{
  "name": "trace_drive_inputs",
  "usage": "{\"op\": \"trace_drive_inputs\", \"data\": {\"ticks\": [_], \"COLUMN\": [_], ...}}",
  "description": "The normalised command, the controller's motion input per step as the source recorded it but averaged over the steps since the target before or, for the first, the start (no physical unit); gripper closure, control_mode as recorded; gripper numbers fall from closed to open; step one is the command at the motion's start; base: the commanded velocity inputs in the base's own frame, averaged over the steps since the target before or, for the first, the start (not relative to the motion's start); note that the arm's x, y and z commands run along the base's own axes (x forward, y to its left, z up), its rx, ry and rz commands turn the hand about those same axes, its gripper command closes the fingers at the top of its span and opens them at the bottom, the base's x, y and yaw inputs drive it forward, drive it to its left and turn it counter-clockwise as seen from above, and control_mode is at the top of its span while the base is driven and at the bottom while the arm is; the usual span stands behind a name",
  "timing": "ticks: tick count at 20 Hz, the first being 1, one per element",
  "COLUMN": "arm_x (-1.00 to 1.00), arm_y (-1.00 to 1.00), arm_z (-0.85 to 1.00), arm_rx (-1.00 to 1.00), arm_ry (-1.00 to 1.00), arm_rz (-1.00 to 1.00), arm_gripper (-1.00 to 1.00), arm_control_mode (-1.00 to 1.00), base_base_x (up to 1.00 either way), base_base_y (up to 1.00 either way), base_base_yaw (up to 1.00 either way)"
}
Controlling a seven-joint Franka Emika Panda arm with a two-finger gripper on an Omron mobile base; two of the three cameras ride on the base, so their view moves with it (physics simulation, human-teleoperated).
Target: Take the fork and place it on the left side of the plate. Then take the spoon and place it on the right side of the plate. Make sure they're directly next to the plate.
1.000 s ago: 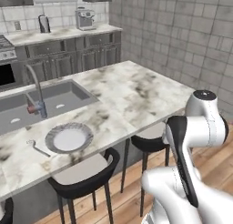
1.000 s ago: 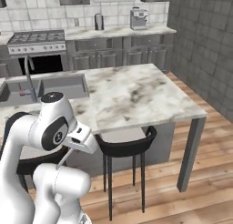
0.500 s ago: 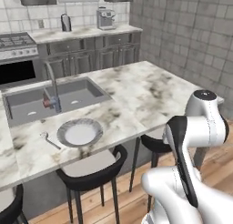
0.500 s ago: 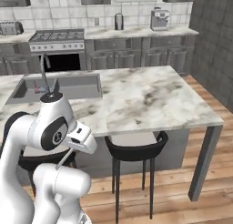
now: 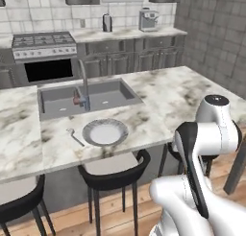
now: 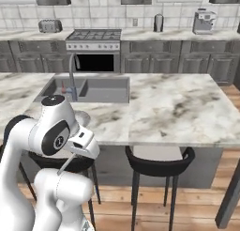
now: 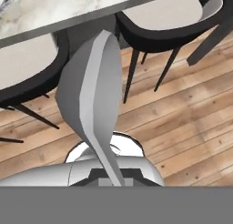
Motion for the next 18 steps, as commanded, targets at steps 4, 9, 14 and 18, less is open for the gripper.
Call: {"op": "trace_drive_inputs", "data": {"ticks": [4, 9, 14, 18], "arm_x": [0.0, 0.0, 0.09, 0.33], "arm_y": [0.0, 0.0, -0.05, -0.21], "arm_z": [0.0, 0.0, -0.02, -0.03], "arm_rx": [0.0, 0.0, 0.0, 0.0], "arm_ry": [0.0, 0.0, 0.0, -0.03], "arm_rz": [0.0, 0.0, 0.13, 0.31], "arm_gripper": [1.0, 1.0, 1.0, 1.0], "arm_control_mode": [1.0, 1.0, -1.0, -1.0], "base_base_x": [0.25, 0.21, 0.12, 0.0], "base_base_y": [-0.02, -0.05, -0.03, 0.0], "base_base_yaw": [0.38, 0.37, 0.21, 0.0]}}
